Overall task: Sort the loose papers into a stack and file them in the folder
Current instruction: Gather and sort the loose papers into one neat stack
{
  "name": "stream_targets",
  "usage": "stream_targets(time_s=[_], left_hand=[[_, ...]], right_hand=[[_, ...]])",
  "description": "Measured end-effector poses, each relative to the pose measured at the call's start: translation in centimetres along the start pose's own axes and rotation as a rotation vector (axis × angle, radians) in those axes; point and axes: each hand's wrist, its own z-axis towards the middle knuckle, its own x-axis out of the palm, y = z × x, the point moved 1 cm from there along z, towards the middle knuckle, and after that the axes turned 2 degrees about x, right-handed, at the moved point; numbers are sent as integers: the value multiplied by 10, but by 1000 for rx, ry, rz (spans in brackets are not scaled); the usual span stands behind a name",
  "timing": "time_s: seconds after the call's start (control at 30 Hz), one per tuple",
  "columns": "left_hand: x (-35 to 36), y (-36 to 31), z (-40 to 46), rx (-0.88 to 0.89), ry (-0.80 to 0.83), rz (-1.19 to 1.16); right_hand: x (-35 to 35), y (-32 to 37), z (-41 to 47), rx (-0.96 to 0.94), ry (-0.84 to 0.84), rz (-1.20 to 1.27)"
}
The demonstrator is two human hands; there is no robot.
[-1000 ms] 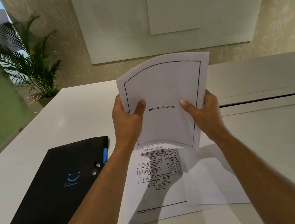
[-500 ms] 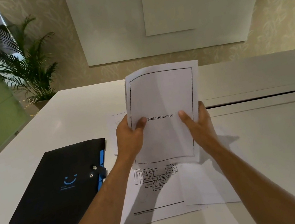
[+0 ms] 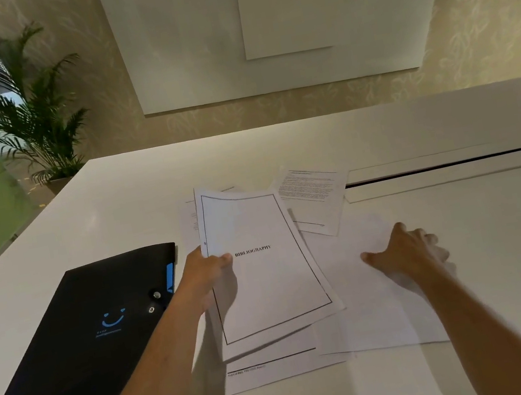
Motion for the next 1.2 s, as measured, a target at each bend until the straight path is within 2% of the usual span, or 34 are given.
stream_targets(time_s=[0.27,0.6,0.9,1.2], left_hand=[[1,24,2,-107,54,58],[2,27,3,-76,37,77],[2,28,2,-71,33,66],[3,29,2,-74,13,74]], right_hand=[[-4,7,-6,-42,-11,-50],[3,-9,7,-92,-73,62],[6,-9,10,-40,2,89],[2,2,5,-41,-26,164]])
